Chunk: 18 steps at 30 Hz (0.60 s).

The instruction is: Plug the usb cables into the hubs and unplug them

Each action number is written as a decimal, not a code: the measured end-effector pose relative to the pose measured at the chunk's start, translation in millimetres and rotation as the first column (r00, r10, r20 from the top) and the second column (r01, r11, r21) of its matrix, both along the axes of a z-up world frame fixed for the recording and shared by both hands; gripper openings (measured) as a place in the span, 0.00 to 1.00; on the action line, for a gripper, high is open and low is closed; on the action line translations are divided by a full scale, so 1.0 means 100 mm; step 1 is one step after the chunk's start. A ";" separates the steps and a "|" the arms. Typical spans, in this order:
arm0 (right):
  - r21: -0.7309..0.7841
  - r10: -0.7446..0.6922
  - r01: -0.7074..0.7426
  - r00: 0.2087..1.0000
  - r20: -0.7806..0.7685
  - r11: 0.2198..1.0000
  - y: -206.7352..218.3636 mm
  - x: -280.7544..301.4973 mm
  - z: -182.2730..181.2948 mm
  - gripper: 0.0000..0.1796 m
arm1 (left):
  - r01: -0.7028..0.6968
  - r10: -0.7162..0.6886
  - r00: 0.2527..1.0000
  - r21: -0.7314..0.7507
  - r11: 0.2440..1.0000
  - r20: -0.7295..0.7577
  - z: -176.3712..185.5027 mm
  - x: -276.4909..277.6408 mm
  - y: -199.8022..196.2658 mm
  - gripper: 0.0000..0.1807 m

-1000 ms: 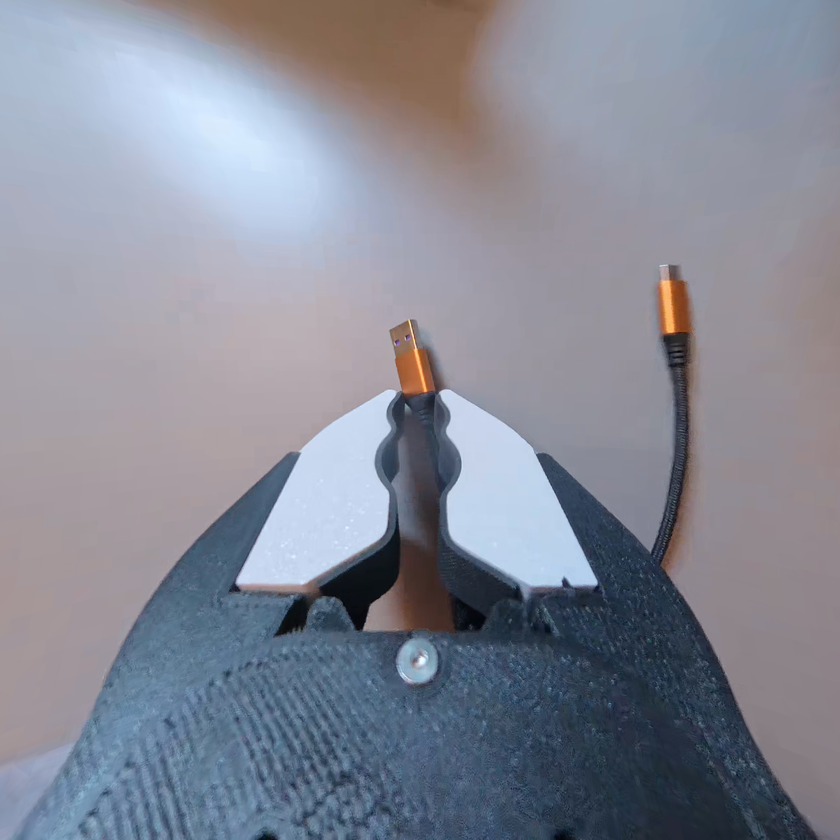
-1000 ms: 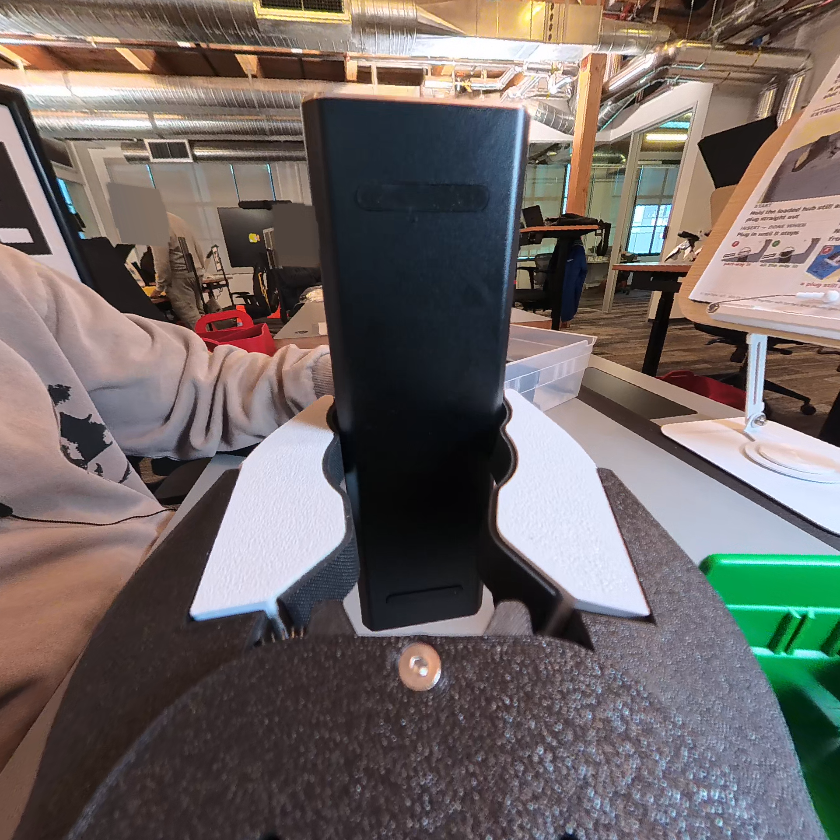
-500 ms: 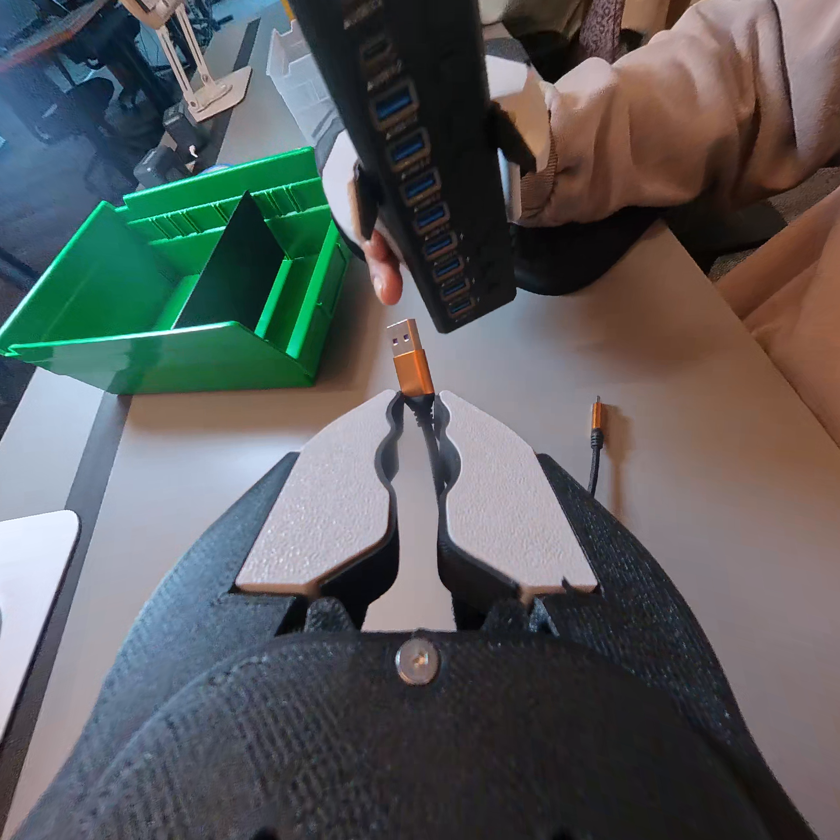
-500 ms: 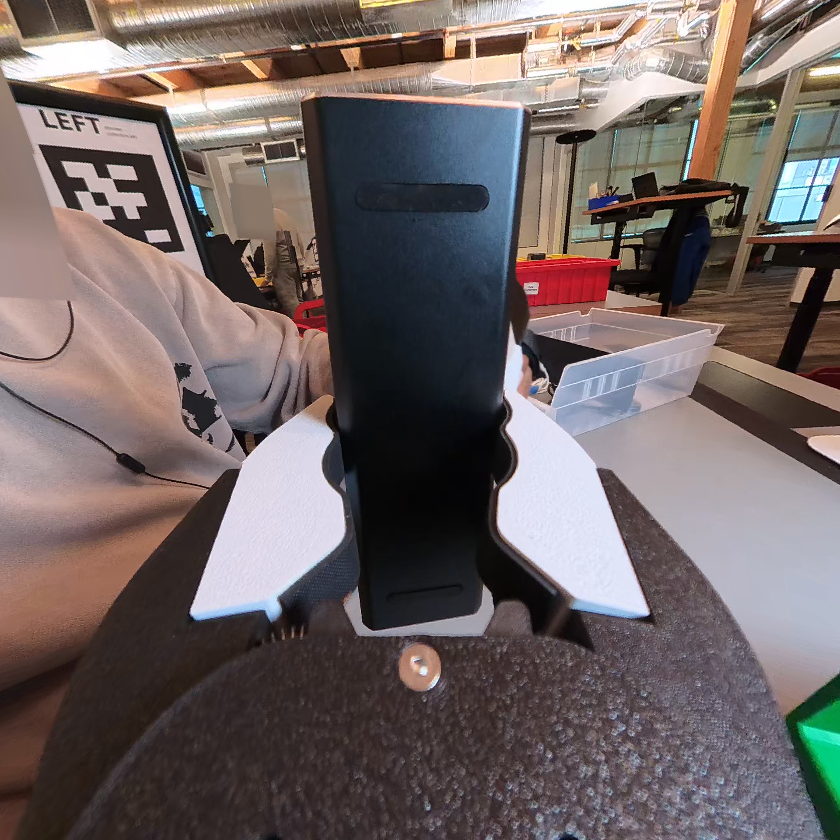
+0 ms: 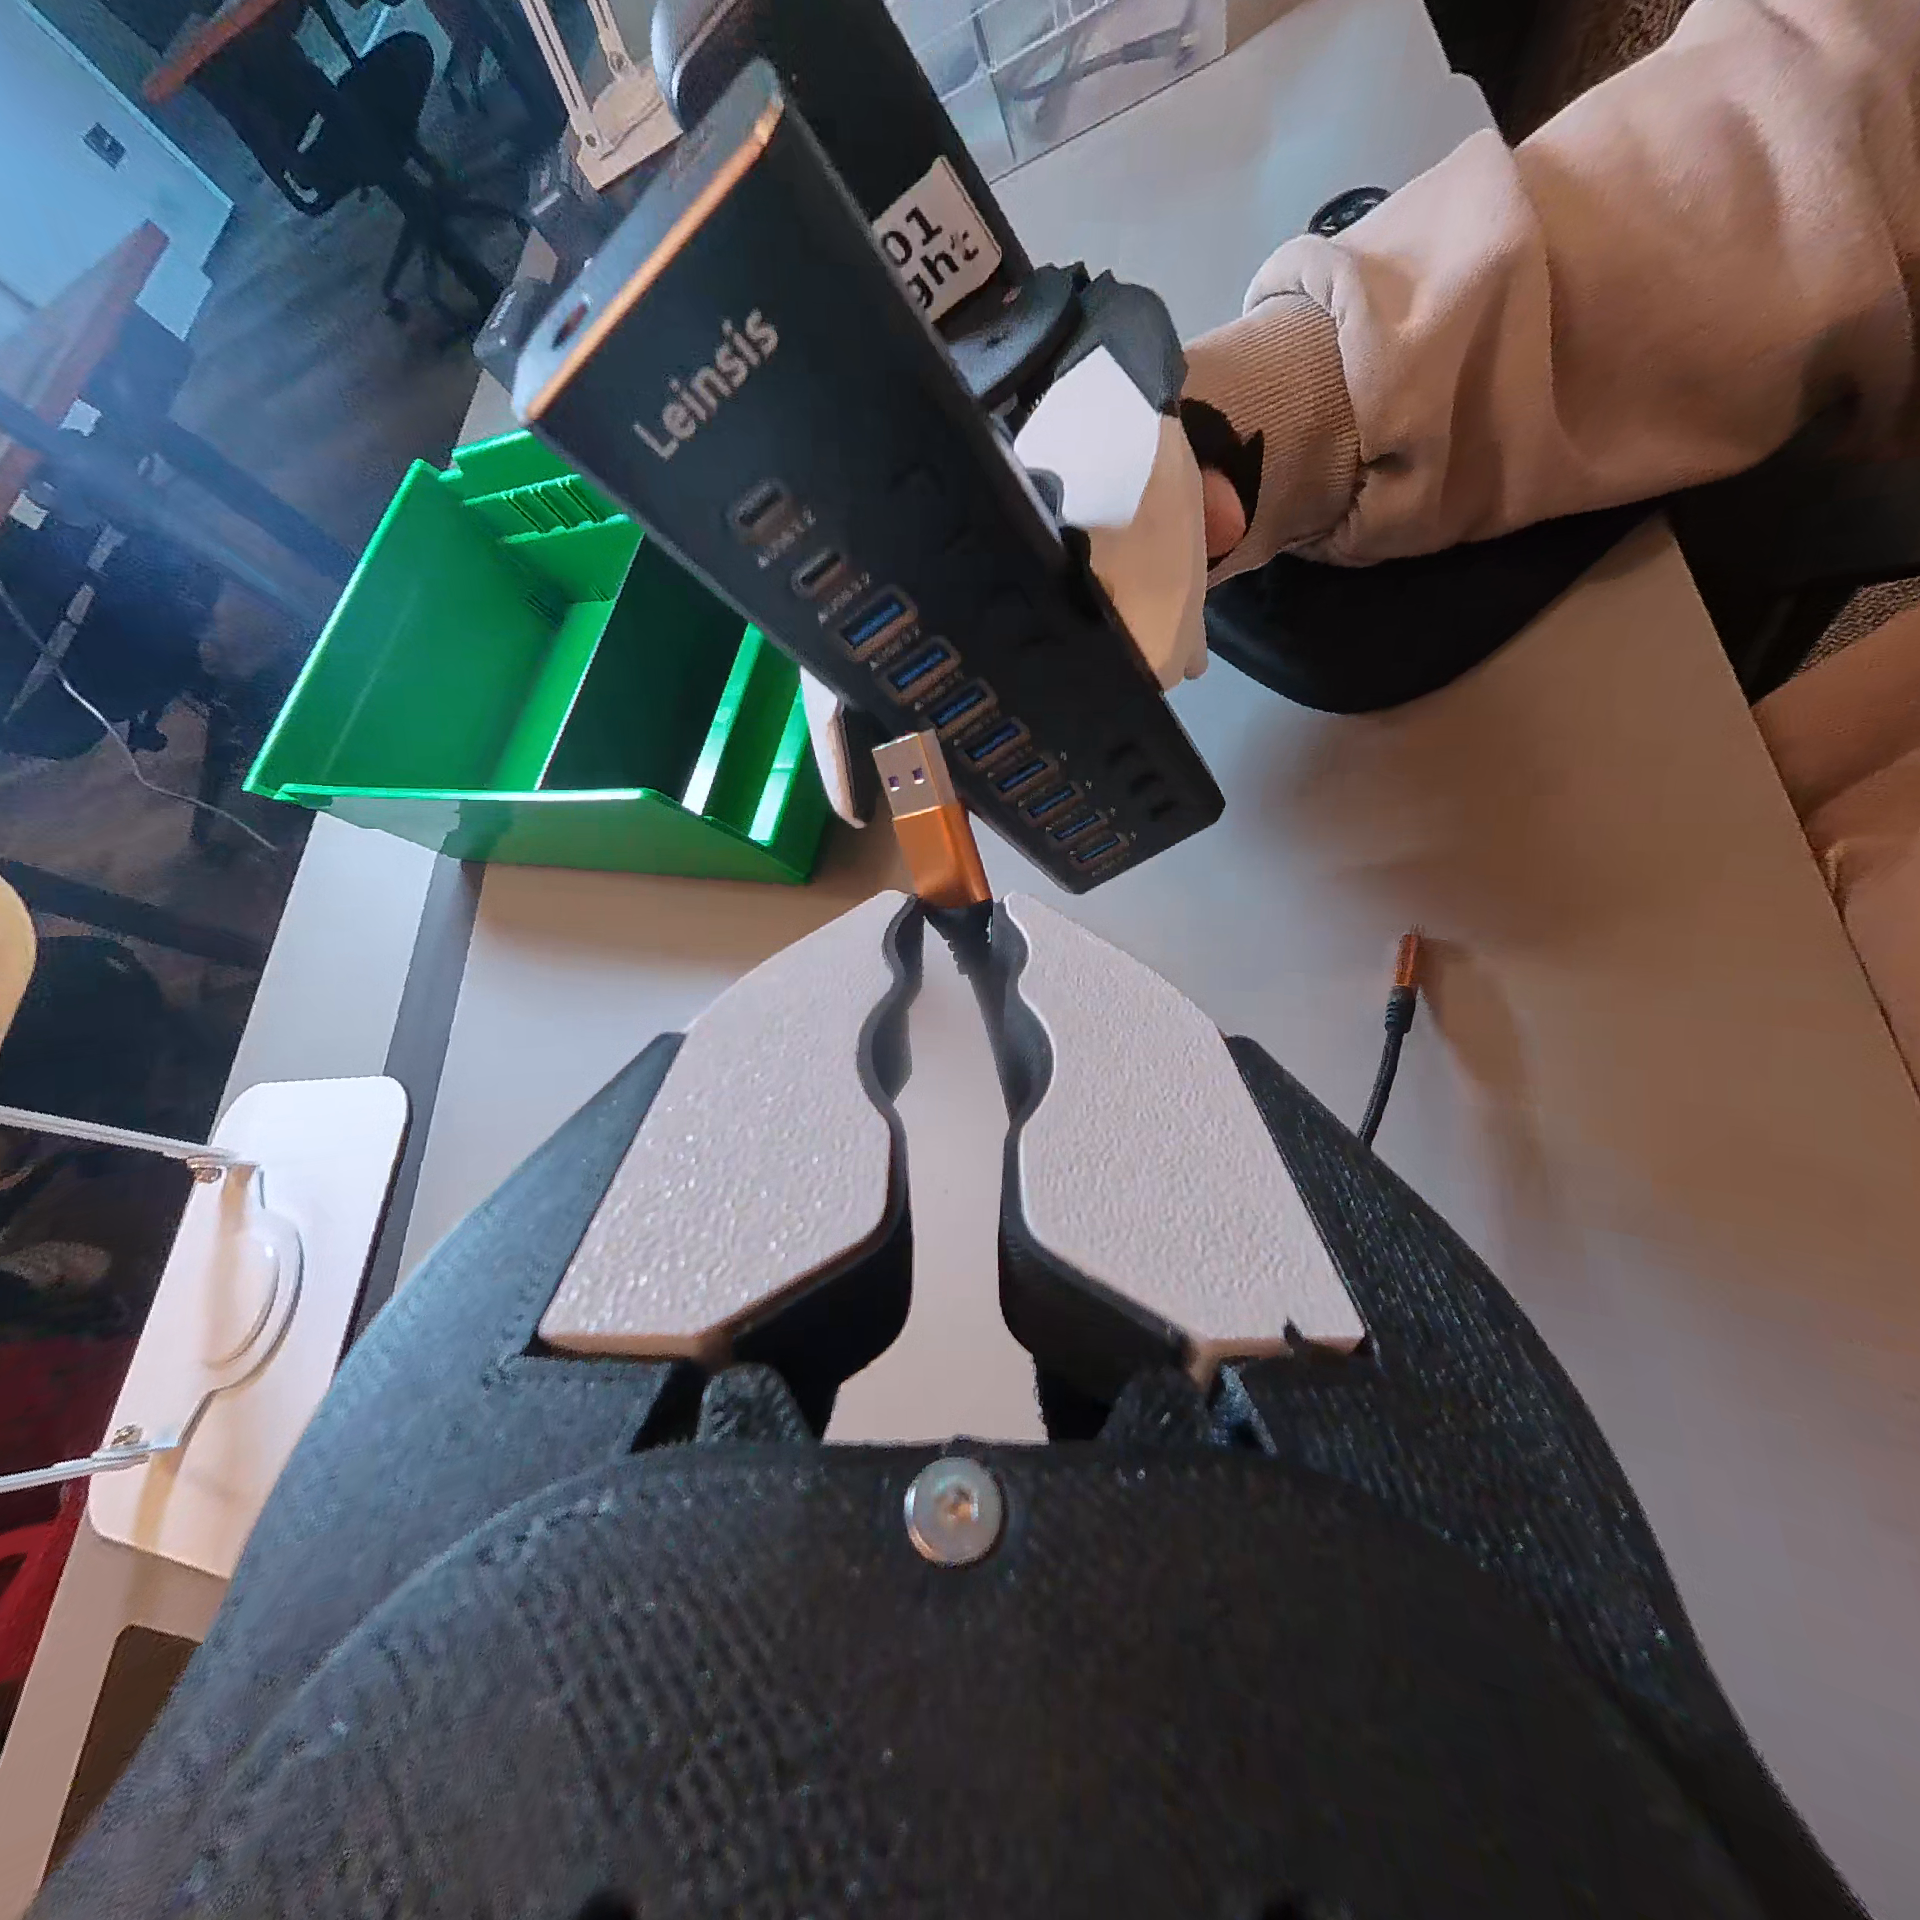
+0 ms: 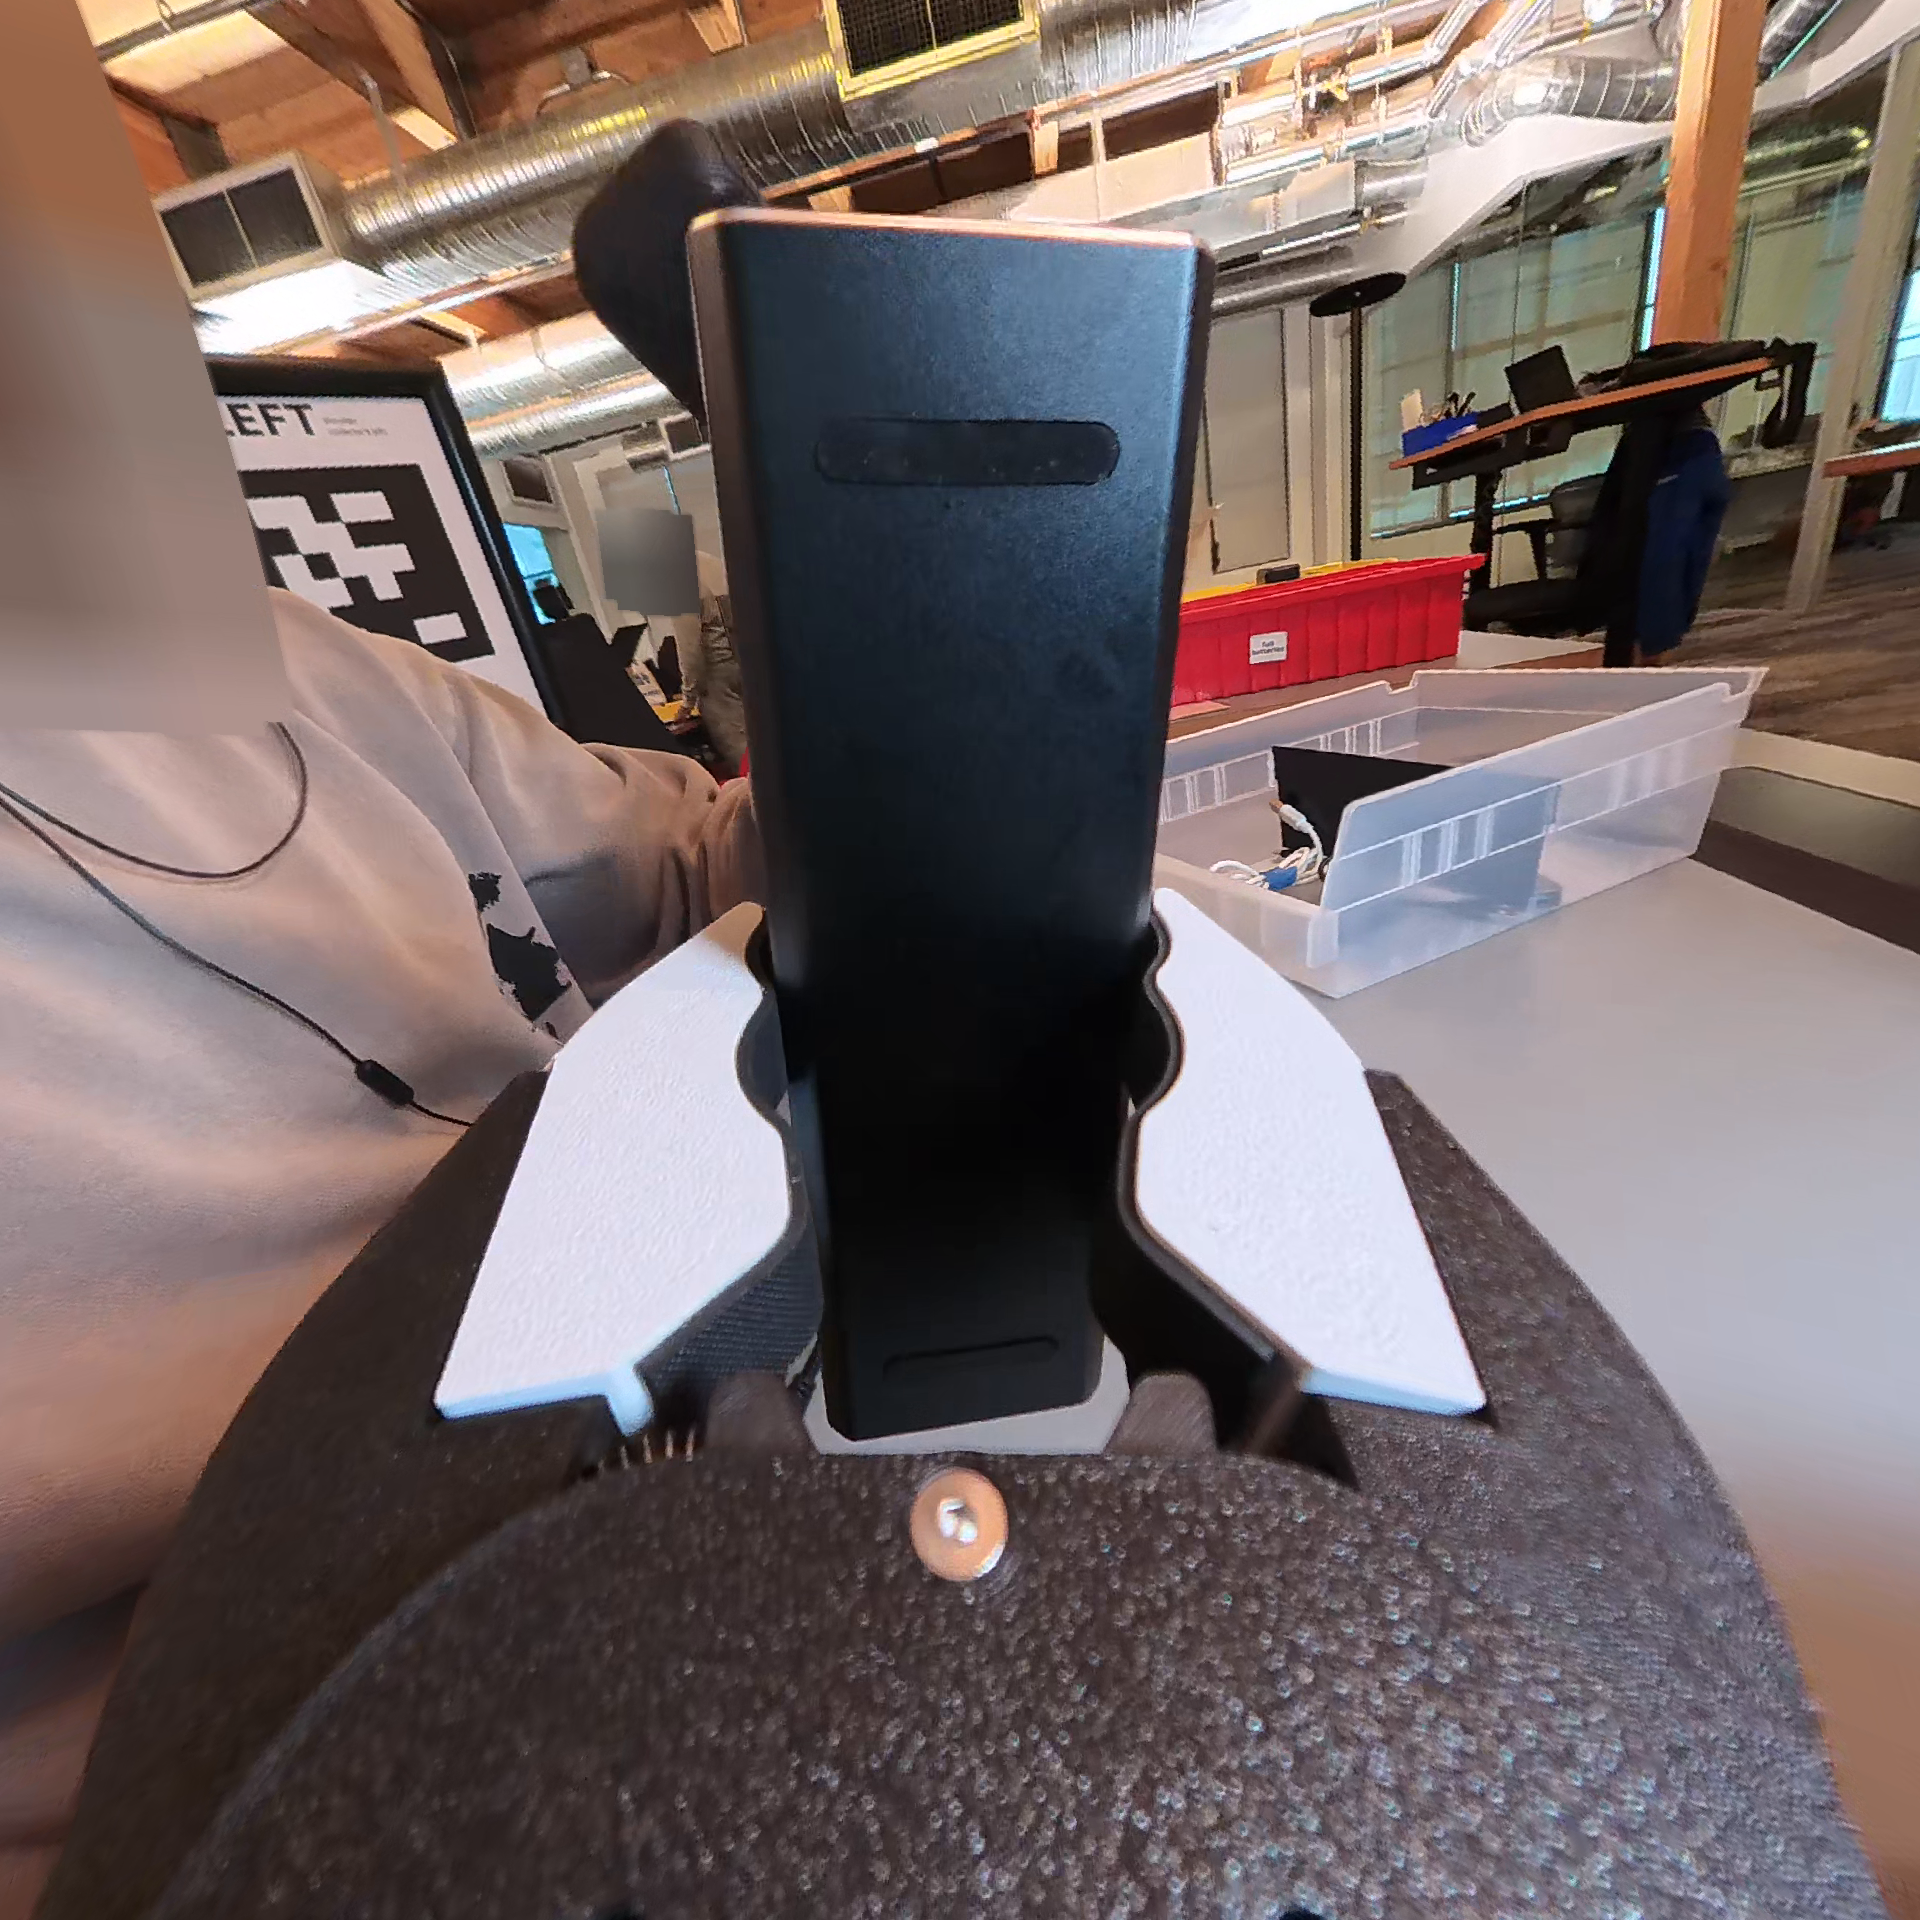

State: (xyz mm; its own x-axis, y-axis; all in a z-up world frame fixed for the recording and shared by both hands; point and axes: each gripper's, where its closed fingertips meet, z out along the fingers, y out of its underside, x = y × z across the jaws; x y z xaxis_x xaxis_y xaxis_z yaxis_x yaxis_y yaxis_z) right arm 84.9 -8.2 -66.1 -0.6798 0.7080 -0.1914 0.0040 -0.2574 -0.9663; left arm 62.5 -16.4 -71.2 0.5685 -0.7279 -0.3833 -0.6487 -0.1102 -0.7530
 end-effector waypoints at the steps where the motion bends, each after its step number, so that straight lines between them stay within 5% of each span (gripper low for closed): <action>1: -0.004 0.005 -0.005 1.000 0.005 1.000 0.00 -0.01 -0.01 0.36 | -0.001 0.001 1.000 -0.001 1.000 -0.002 0.01 0.01 0.00 0.07; 18: 0.115 -0.038 0.020 0.987 0.155 0.993 -0.11 -0.18 -0.33 0.36 | -0.080 0.070 0.982 -0.054 0.995 -0.173 -0.24 -0.08 0.01 0.07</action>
State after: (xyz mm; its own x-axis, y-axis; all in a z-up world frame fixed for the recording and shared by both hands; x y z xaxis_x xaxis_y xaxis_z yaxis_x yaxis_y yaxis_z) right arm 66.9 -19.1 -99.6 -0.6265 0.7500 -0.2120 0.1520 -0.1491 -0.9771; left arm 54.4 -15.0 -95.4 0.5522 -0.7106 -0.4360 -0.7556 -0.2055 -0.6220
